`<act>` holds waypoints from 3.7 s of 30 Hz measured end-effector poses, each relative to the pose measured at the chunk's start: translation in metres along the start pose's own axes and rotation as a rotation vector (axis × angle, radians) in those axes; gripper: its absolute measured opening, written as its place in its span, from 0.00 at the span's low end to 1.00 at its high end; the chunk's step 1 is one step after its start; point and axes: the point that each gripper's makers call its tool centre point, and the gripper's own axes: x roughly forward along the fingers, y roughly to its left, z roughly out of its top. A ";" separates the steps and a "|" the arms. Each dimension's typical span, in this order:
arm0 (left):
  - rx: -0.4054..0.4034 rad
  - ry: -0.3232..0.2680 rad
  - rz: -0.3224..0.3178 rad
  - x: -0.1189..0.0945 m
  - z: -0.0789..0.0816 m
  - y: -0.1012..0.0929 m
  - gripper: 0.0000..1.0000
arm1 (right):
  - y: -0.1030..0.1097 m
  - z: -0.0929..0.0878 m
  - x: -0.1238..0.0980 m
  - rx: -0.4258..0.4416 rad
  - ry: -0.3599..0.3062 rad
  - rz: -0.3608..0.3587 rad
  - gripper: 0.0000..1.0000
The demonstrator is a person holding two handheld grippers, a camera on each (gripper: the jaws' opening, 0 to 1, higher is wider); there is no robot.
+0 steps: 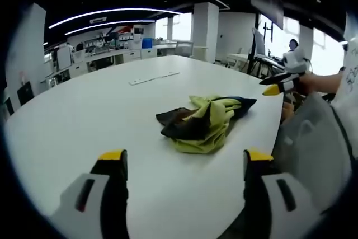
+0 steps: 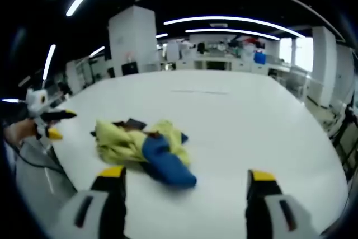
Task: Fold the garment on the visible template until the final outline fits inside the template.
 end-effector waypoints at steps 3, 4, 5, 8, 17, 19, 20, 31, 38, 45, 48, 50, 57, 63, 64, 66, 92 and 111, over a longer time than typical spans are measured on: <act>-0.011 -0.010 -0.004 0.006 0.002 0.012 0.77 | -0.007 0.007 0.001 -0.019 0.008 0.019 0.75; -0.019 -0.012 -0.007 0.009 0.003 0.014 0.76 | -0.008 0.008 0.002 -0.022 0.011 0.029 0.71; -0.025 -0.015 -0.010 0.011 0.005 0.014 0.75 | -0.010 0.012 0.004 -0.026 0.011 0.028 0.69; -0.029 -0.008 -0.017 0.018 0.006 0.015 0.72 | -0.011 0.019 0.009 -0.047 0.017 0.055 0.66; -0.048 0.009 -0.029 0.032 0.014 0.004 0.63 | -0.003 0.027 0.024 -0.080 0.048 0.126 0.55; -0.029 0.020 -0.027 0.033 0.014 0.002 0.64 | -0.002 0.028 0.026 -0.086 0.052 0.130 0.55; -0.030 0.020 -0.027 0.033 0.014 0.002 0.63 | -0.002 0.029 0.027 -0.083 0.049 0.133 0.54; -0.113 0.025 -0.043 0.047 0.015 0.001 0.50 | 0.005 0.021 0.042 -0.104 0.107 0.196 0.41; -0.200 0.031 -0.058 0.060 0.014 -0.003 0.34 | 0.016 0.015 0.056 -0.117 0.162 0.260 0.23; -0.258 0.044 -0.066 0.070 0.009 -0.004 0.23 | 0.041 0.015 0.061 -0.139 0.176 0.351 0.08; -0.269 0.052 -0.067 0.074 0.007 -0.005 0.20 | 0.037 0.009 0.069 -0.182 0.219 0.358 0.08; -0.276 0.055 -0.070 0.075 0.007 -0.006 0.21 | 0.038 0.009 0.073 -0.147 0.232 0.379 0.11; -0.279 0.074 -0.083 0.081 0.002 -0.009 0.21 | 0.046 -0.006 0.086 -0.146 0.294 0.431 0.16; -0.292 0.084 -0.084 0.084 0.000 -0.012 0.21 | 0.049 -0.017 0.086 -0.176 0.315 0.424 0.26; -0.292 0.087 -0.087 0.085 -0.001 -0.013 0.21 | 0.049 -0.018 0.086 -0.173 0.319 0.421 0.27; -0.289 0.091 -0.092 0.086 -0.002 -0.014 0.21 | 0.050 -0.018 0.086 -0.156 0.322 0.426 0.28; -0.268 0.087 -0.081 0.085 0.005 -0.007 0.14 | 0.048 0.000 0.070 -0.085 0.275 0.461 0.00; -0.450 0.108 -0.080 0.087 -0.012 -0.015 0.14 | 0.048 0.007 0.063 -0.086 0.236 0.440 0.00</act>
